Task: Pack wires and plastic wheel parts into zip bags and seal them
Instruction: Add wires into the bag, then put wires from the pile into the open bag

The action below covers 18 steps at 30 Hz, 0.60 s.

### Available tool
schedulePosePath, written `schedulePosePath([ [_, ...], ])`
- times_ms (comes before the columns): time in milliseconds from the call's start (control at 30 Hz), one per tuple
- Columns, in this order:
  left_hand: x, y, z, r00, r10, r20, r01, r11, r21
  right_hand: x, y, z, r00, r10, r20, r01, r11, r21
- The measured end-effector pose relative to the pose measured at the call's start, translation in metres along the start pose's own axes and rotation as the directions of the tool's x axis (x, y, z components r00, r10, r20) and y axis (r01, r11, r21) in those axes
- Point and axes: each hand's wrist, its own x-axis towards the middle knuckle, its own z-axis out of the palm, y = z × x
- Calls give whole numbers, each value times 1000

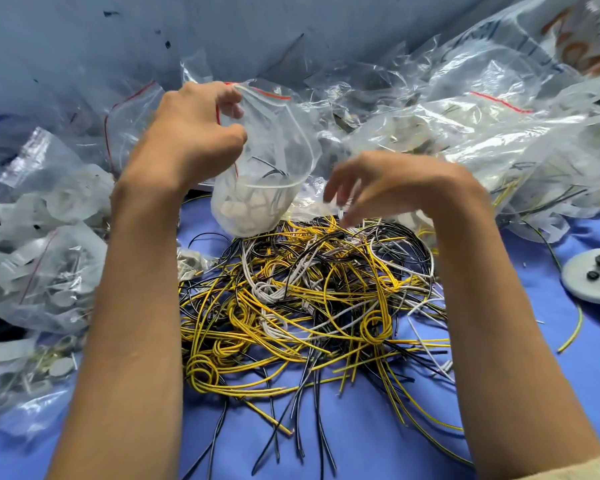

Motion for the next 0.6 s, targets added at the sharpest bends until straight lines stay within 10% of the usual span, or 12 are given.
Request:
schedulePosePath([
  [233,-1,2,2,998,13,64,-13,1000,-13,15,-4,24,982,-46,181,64,993,-94],
  [600,-1,5,3,985,79,153,-74,997,-37,2,4,2,934,-181,-308,252,945,207],
])
